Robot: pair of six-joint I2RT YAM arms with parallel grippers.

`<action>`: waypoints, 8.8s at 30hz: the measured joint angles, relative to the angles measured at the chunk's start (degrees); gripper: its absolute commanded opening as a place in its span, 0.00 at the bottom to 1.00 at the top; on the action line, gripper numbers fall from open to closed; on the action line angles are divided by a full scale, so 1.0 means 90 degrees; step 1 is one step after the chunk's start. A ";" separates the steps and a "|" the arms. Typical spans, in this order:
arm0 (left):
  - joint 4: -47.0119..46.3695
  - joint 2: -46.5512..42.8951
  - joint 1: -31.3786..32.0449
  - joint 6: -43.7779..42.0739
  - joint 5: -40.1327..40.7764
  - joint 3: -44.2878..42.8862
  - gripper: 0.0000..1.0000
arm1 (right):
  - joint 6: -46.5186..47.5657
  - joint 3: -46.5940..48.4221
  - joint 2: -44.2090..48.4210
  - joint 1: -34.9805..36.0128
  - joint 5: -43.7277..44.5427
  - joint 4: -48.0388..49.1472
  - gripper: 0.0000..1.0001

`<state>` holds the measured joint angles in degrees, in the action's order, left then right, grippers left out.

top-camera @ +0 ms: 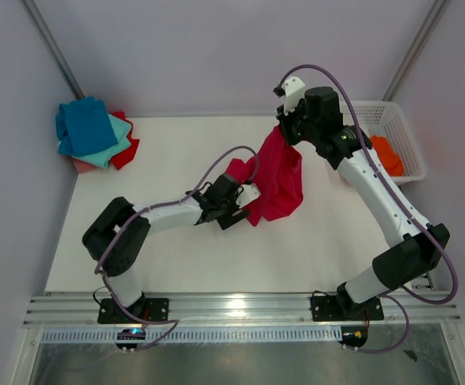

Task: Fold and stack the t-shirts
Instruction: Flatten the tshirt out

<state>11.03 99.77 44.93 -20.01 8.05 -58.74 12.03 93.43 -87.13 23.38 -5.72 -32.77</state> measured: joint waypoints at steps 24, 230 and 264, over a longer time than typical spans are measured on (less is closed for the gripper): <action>0.1229 -0.1290 -0.1202 0.0129 0.1117 -0.2708 0.00 | 0.0005 -0.0036 0.0000 -0.0007 0.0396 0.0070 0.03; 0.1086 -0.0614 -0.3021 0.1234 -0.1792 -0.2098 0.00 | 0.1151 -0.2657 -0.1579 -0.1188 0.1724 0.3866 0.86; 0.0755 -0.0219 -0.2885 0.1673 -0.2074 -0.1615 0.00 | 0.2820 -0.3830 -0.0279 0.1246 -0.2106 0.1035 0.82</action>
<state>17.82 97.80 18.96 -4.95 -10.61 -73.28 37.41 58.96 -89.65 34.59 -24.67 -23.46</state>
